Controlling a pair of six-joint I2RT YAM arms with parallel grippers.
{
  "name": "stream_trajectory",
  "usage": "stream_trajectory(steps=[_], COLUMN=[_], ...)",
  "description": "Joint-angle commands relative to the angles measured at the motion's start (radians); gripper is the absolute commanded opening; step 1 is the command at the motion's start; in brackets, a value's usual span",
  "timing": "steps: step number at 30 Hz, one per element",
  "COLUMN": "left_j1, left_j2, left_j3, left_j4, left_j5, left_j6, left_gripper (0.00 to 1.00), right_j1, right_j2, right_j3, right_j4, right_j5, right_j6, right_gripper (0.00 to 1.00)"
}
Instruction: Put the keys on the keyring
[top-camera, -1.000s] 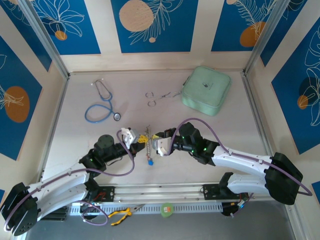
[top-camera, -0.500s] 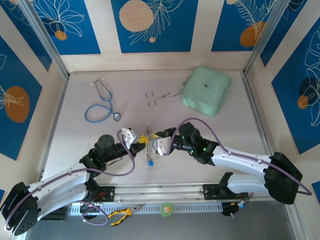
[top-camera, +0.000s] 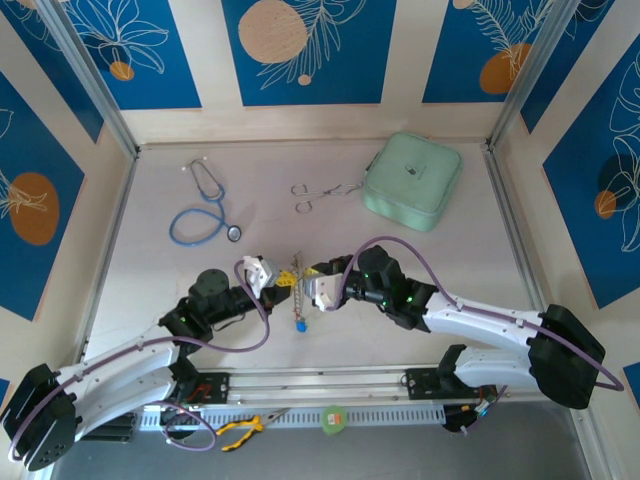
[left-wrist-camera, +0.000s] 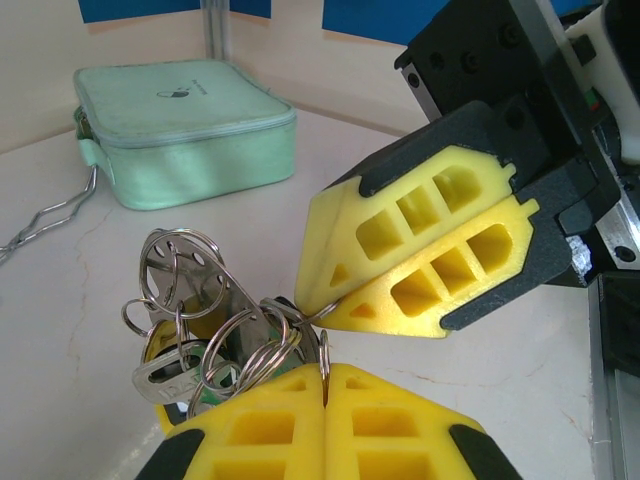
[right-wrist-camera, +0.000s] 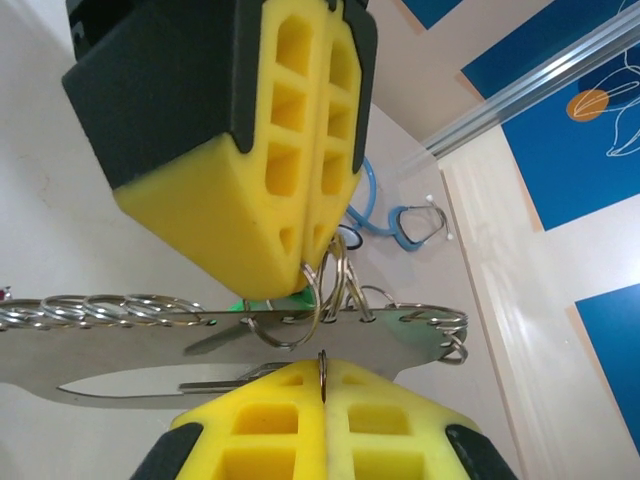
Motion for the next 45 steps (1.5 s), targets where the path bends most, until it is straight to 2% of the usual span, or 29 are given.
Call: stream_trajectory(steps=[1,12,45], left_j1=[-0.01,-0.009,-0.009], left_j2=[-0.007,-0.001,0.016], left_j3=[0.033,0.034,0.032], left_j4=[0.062,0.069,0.1], left_j5=[0.012,0.016,0.032], left_j6=[-0.014,-0.012,-0.015], left_gripper=[0.0,0.0,0.0], right_j1=[0.003,0.009,0.008], right_j2=[-0.039,-0.03,0.021], right_j3=[-0.021,-0.007,0.005], right_j4=[0.0,0.0,0.046], right_j5=[0.008,-0.051,-0.072], right_j6=[-0.01,-0.005,-0.001], right_gripper=[0.0,0.0,0.0])
